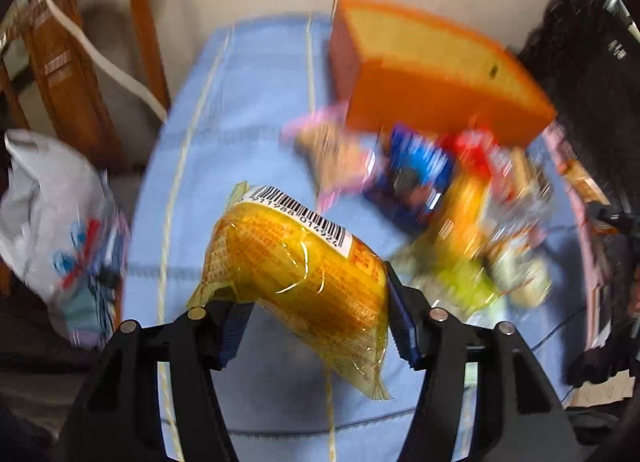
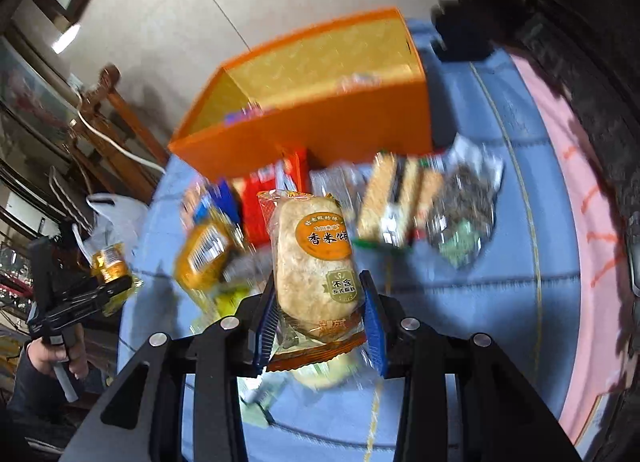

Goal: Organize snacks
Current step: 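Carry both snacks over the orange box and open both tools to drop them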

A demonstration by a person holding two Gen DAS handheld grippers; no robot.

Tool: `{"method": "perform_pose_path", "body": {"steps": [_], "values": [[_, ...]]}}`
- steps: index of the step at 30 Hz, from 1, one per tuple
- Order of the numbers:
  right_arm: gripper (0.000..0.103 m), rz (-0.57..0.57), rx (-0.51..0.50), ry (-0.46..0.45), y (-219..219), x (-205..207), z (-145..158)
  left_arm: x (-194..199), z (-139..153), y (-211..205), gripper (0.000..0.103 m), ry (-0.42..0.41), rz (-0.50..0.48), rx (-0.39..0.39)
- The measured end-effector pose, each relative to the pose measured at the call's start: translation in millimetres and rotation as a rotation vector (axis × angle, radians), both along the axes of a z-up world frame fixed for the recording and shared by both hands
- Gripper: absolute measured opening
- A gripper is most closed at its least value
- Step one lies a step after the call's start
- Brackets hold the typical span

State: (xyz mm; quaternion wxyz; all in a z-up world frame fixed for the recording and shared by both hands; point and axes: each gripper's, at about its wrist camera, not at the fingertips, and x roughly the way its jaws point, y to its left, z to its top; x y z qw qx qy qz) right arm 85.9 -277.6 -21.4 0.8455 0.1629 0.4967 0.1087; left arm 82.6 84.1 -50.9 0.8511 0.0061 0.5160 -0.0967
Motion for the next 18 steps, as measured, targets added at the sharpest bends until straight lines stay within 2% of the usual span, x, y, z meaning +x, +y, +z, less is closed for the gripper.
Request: {"method": "perform_pose_path", "body": {"steps": [5,9,14,18], "values": [[0.038,-0.06,0.017,-0.1,-12.2,32.4,30.7,50.5,55.8,-42.5,0.06,-0.139,-0.096,-0.089],[0.038,-0.099,0.017,-0.158,-17.5,64.6,45.8,109.3,76.4,-90.8,0.06,-0.173,-0.147,-0.132],[0.038,-0.102,-0.014,-0.162,-21.3,100.0,41.4,166.2,69.5,-134.5,0.06,-0.152,-0.161,-0.136],[0.038,-0.118,-0.003,-0.143,-25.2,124.1,28.7,197.0,47.4,-157.5,0.062,-0.125,-0.15,-0.096]]}}
